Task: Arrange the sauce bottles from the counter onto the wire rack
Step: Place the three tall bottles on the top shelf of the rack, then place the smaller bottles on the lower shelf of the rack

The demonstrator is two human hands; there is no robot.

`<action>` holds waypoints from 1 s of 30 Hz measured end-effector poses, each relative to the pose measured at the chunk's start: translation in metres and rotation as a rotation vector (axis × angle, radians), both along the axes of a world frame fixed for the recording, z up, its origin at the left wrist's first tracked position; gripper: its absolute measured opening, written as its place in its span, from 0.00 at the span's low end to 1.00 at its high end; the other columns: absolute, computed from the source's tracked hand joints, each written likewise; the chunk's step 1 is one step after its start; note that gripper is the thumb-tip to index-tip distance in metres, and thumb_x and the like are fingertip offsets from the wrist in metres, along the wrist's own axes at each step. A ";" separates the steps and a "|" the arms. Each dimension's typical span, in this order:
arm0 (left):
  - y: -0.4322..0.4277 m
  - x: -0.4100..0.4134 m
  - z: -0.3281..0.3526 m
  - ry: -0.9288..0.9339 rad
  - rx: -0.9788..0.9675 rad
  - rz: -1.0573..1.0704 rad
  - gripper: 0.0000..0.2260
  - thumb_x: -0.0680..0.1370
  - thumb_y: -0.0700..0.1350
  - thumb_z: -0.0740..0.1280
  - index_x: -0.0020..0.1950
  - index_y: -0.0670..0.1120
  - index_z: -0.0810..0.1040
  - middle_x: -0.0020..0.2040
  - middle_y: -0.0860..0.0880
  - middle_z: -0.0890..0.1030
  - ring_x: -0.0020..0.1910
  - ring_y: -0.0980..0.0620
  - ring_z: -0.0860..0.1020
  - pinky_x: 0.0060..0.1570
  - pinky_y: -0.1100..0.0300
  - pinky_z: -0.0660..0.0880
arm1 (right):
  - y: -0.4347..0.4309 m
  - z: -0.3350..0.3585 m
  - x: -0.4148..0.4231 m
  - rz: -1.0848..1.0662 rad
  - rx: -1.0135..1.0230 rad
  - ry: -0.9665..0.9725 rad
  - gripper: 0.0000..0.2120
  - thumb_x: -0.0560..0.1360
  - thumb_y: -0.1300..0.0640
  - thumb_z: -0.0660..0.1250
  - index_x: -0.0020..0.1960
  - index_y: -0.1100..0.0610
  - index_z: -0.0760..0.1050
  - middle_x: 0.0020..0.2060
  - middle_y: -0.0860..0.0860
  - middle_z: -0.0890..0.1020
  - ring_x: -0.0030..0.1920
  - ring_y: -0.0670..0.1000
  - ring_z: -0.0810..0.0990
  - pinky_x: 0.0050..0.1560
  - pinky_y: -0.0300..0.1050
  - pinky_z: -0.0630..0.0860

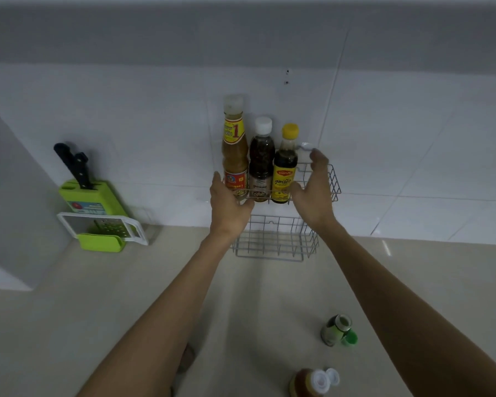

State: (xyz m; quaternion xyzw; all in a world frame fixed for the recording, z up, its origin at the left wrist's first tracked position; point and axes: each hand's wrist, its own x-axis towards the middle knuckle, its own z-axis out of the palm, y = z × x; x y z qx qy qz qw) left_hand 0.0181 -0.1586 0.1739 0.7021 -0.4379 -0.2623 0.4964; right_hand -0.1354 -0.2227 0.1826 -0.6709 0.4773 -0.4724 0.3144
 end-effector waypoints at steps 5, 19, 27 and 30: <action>0.061 0.000 0.031 -0.087 -0.081 0.026 0.32 0.77 0.43 0.69 0.77 0.45 0.58 0.76 0.47 0.63 0.73 0.52 0.63 0.58 0.77 0.55 | 0.051 0.003 0.002 -0.054 -0.102 -0.096 0.28 0.72 0.65 0.64 0.71 0.60 0.61 0.67 0.55 0.70 0.66 0.52 0.70 0.68 0.54 0.69; 0.285 0.050 -0.016 -0.151 -0.099 0.311 0.16 0.76 0.42 0.69 0.63 0.53 0.77 0.63 0.59 0.76 0.59 0.52 0.78 0.63 0.50 0.74 | 0.208 -0.046 0.075 0.654 -0.040 0.398 0.15 0.78 0.55 0.62 0.64 0.49 0.71 0.61 0.48 0.75 0.61 0.50 0.73 0.60 0.54 0.75; 0.309 0.073 -0.069 -0.030 0.154 0.316 0.15 0.81 0.41 0.62 0.68 0.46 0.76 0.67 0.52 0.77 0.60 0.60 0.74 0.56 0.75 0.66 | 0.237 -0.080 0.124 0.778 0.026 0.881 0.30 0.76 0.45 0.66 0.73 0.47 0.59 0.66 0.55 0.70 0.64 0.60 0.69 0.59 0.57 0.73; 0.308 0.078 -0.075 -0.032 0.183 0.284 0.16 0.81 0.42 0.62 0.68 0.46 0.75 0.67 0.51 0.77 0.66 0.56 0.74 0.62 0.68 0.66 | 0.236 -0.087 0.135 0.735 -0.087 0.909 0.22 0.75 0.49 0.67 0.64 0.53 0.65 0.54 0.57 0.75 0.55 0.61 0.76 0.48 0.53 0.76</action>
